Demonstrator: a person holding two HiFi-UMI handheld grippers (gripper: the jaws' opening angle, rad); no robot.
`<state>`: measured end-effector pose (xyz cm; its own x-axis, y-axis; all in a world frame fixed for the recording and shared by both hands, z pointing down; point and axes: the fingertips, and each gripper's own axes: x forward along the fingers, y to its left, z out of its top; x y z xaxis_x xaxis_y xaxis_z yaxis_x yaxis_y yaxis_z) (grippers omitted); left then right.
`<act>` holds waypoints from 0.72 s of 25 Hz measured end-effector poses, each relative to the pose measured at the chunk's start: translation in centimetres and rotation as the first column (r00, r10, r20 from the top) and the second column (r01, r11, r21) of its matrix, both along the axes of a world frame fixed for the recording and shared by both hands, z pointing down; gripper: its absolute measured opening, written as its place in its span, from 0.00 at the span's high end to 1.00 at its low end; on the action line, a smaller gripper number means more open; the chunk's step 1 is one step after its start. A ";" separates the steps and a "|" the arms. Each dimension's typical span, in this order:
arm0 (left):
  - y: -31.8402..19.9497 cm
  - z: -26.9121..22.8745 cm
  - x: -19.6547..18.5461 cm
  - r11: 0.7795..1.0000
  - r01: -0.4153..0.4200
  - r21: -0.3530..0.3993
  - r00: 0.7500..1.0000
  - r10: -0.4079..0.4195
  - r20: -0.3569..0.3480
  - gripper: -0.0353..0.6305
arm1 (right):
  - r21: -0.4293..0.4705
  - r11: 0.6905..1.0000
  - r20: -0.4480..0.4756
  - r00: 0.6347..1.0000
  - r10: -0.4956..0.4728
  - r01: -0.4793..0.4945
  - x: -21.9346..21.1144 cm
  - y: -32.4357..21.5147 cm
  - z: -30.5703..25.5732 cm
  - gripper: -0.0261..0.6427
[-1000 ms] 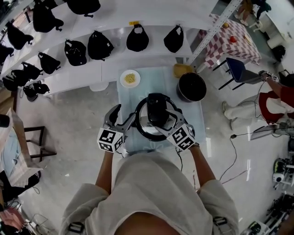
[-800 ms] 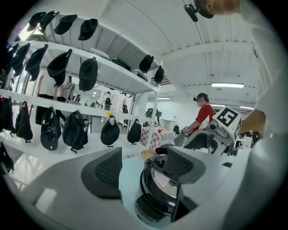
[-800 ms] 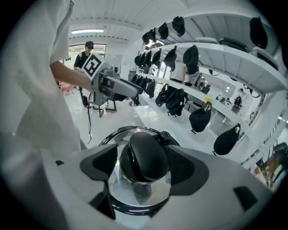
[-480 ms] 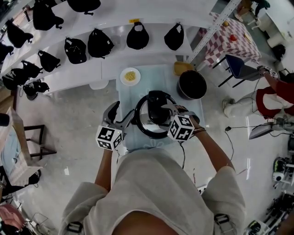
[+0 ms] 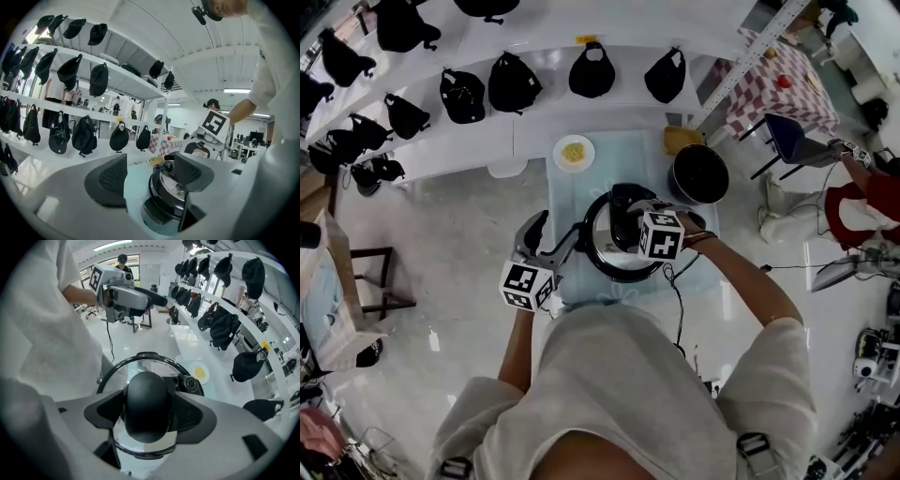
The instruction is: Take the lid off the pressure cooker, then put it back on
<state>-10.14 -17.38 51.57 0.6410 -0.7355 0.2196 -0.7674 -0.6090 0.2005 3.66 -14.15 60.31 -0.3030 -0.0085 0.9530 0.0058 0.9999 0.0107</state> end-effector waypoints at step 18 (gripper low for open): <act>0.0 0.5 -0.5 0.999 0.038 -0.015 0.999 -0.038 0.002 0.50 | -0.109 0.993 -0.118 0.991 -0.054 0.041 -0.3 0.2 1.5 0.55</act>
<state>-10.61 -17.33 52.10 0.6121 -0.7561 0.2315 -0.7904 -0.5762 0.2081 3.39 -13.95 61.85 -0.1831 0.1065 0.9773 0.0486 0.9939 -0.0992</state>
